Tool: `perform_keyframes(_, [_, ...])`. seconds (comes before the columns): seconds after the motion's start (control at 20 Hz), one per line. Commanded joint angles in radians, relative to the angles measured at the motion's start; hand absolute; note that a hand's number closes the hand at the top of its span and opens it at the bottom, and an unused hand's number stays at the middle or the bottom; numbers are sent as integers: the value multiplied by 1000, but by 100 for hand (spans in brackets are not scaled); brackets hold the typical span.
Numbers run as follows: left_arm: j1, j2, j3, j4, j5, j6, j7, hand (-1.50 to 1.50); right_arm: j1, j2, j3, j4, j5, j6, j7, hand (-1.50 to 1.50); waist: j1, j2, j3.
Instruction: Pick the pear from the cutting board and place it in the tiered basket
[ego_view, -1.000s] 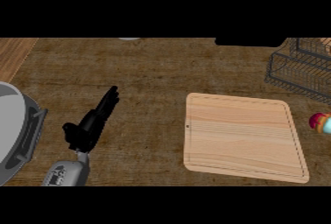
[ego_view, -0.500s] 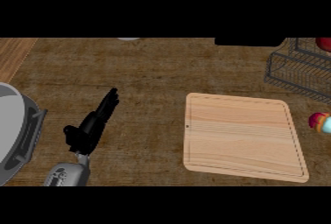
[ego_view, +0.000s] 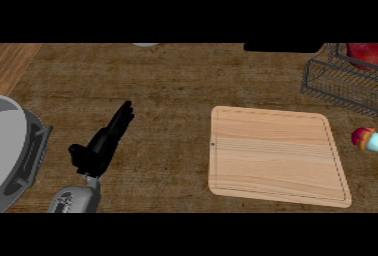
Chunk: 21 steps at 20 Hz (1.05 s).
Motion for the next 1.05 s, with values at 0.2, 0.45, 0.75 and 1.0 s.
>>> perform_keyframes(0.2, [-1, 12, 21, -5, 14, -8, 6, 0, 66, -168, -38, -71, 1, -267, -42, -150, -1, 5, 2])
perform_keyframes(0.45, [-5, 3, 17, -10, 1, 11, 12, 0, 144, -279, -152, -66, -92, -286, -140, -150, -16, -1, 3])
perform_keyframes(0.75, [23, 9, 17, -8, 7, -8, -22, 0, 283, -440, -267, 0, -191, -123, -210, -150, -21, 4, 7])
perform_keyframes(1.0, [32, -17, -1, -16, -14, 21, -14, 0, 454, -489, -303, 46, -220, 8, -307, -150, -36, 1, 9])
